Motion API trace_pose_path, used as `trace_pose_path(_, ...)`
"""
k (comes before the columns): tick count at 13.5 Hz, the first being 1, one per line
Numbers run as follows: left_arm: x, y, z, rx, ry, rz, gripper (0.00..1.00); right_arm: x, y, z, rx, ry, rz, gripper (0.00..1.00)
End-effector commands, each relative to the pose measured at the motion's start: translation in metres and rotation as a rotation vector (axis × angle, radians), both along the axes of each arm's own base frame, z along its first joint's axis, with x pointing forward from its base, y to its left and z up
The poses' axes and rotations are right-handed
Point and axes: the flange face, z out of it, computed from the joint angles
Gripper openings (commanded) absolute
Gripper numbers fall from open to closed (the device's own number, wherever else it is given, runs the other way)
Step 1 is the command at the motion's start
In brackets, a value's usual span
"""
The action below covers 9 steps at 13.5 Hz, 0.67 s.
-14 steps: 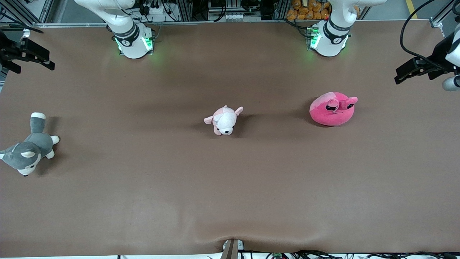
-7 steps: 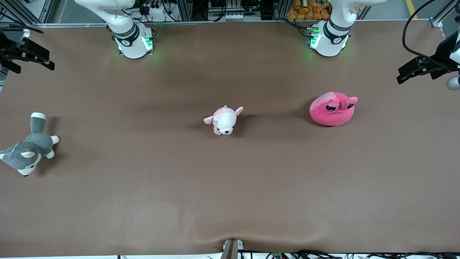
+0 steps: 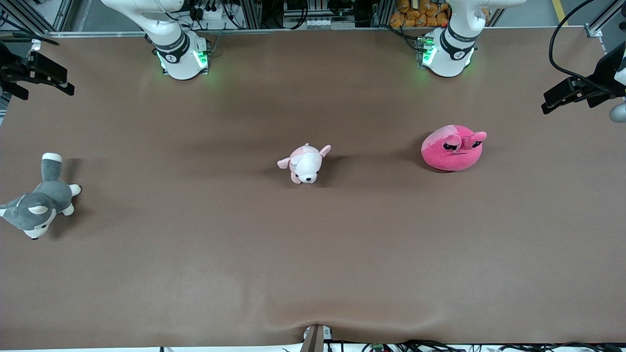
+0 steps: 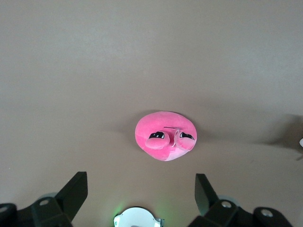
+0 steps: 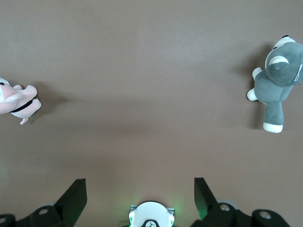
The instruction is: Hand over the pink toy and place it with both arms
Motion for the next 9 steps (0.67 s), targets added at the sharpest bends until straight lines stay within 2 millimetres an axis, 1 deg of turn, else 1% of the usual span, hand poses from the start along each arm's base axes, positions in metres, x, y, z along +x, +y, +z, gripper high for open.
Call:
trace_pose_path(1, -0.0028, 0.0065, 0.0035, -0.004, 0.007, -0.004, 1.00, 0.0012, -0.0046, 0.0034, 0.007, 0.002, -0.001, 1.00)
trace_pose_path(7, -0.0007, 0.0074, -0.0019, -0.007, 0.018, 0.013, 1.00, 0.0012, -0.0054, 0.0034, 0.007, 0.002, -0.003, 1.00)
trace_pose_path(9, 0.0000, 0.0144, -0.0027, -0.008, 0.019, 0.027, 1.00, 0.0012, -0.0054, 0.0034, 0.007, 0.002, -0.003, 1.00)
